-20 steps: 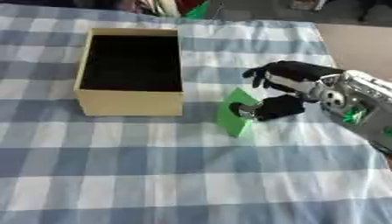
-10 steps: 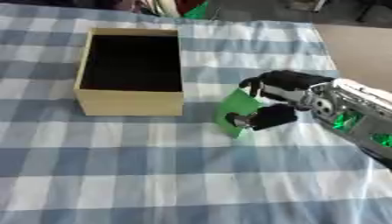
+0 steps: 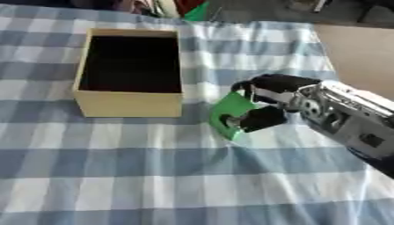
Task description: Pick up objects on the table and place them in the box.
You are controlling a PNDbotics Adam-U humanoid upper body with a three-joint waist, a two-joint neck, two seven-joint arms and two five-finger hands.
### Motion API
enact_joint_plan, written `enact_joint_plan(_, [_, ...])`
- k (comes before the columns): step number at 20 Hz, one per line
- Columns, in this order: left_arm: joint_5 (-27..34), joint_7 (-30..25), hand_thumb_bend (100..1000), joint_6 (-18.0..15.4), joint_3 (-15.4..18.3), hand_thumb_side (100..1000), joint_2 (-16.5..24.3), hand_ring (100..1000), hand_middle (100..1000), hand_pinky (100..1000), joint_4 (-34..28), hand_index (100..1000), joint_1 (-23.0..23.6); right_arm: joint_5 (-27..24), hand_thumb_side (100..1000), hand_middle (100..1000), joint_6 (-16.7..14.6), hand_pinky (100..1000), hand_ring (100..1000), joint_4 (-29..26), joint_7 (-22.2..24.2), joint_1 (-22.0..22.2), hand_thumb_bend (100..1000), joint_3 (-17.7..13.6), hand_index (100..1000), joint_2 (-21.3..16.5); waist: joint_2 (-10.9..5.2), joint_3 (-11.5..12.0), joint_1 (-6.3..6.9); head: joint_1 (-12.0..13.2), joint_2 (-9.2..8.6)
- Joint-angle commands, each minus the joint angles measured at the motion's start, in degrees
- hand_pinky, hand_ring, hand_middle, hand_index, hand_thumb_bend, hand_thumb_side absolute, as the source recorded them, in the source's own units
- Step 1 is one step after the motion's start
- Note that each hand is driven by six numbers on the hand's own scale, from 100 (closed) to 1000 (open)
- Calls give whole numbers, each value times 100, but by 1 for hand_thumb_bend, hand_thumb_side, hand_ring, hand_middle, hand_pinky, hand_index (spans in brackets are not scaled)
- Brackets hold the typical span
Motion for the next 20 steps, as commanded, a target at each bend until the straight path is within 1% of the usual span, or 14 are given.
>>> enact_joint_plan(1, [-1, -33, 100, -3, -4, 872, 81, 579, 643, 716, -99, 746, -56, 106, 802, 697, -4, 756, 801, 87, 55, -81, 282, 52, 1000, -36, -198, 10, -70, -18, 39])
enact_joint_plan(5, [-2, -48, 100, 1, -4, 873, 85, 579, 644, 716, -99, 747, -58, 187, 812, 734, 1, 771, 817, 136, 6, -84, 292, 67, 1000, 25, -191, 8, -72, -8, 45])
enact_joint_plan(7, [-1, -65, 100, 5, -9, 873, 80, 579, 644, 717, -99, 747, -60, 230, 796, 736, -6, 771, 819, 130, -49, -100, 290, 82, 1000, 50, -189, 2, -76, -7, 45])
enact_joint_plan(8, [-1, -76, 100, 8, -10, 873, 79, 579, 644, 717, -99, 747, -56, 268, 771, 720, -12, 764, 810, 120, -98, -114, 262, 87, 1000, 64, -188, -1, -75, -5, 50])
enact_joint_plan(10, [-1, -90, 100, 13, -7, 873, 79, 580, 644, 717, -99, 746, -50, 338, 715, 673, -8, 745, 781, 111, -234, -126, 164, 89, 1000, 92, -187, -3, -69, -7, 52])
enact_joint_plan(11, [0, -94, 100, 15, -5, 873, 79, 580, 644, 717, -99, 746, -49, 351, 702, 638, -4, 739, 768, 102, -305, -123, 119, 90, 1000, 101, -187, -3, -66, -8, 51])
enact_joint_plan(12, [-1, -100, 100, 14, -4, 873, 80, 580, 644, 717, -99, 746, -49, 345, 684, 613, -9, 735, 758, 74, -376, -113, 100, 85, 1000, 104, -188, -5, -64, -6, 48])
enact_joint_plan(14, [0, -108, 100, 18, -2, 874, 77, 580, 644, 717, -99, 745, -45, 290, 647, 576, -7, 727, 741, 6, -498, -91, 100, 73, 1000, 98, -190, -14, -64, -4, 44])
enact_joint_plan(16, [1, -120, 100, 26, -5, 874, 73, 582, 645, 718, -99, 745, -43, 212, 575, 529, 21, 708, 706, -63, -627, -88, 100, 60, 1000, 93, -193, -22, -66, -8, 39])
enact_joint_plan(18, [-1, -130, 100, 30, -4, 874, 74, 583, 645, 718, -99, 745, -42, 132, 506, 506, 62, 692, 678, -132, -781, -91, 100, 53, 1000, 90, -193, -25, -64, -7, 37])
enact_joint_plan(19, [-1, -131, 100, 31, -2, 873, 75, 583, 645, 718, -99, 745, -41, 88, 513, 491, 86, 680, 656, -159, -857, -90, 100, 49, 1000, 88, -192, -25, -62, -6, 38])
enact_joint_plan(20, [-1, -134, 100, 32, -2, 873, 75, 583, 645, 718, -99, 744, -40, 41, 477, 475, 117, 669, 637, -180, -942, -90, 100, 39, 1000, 89, -191, -25, -62, -8, 37])
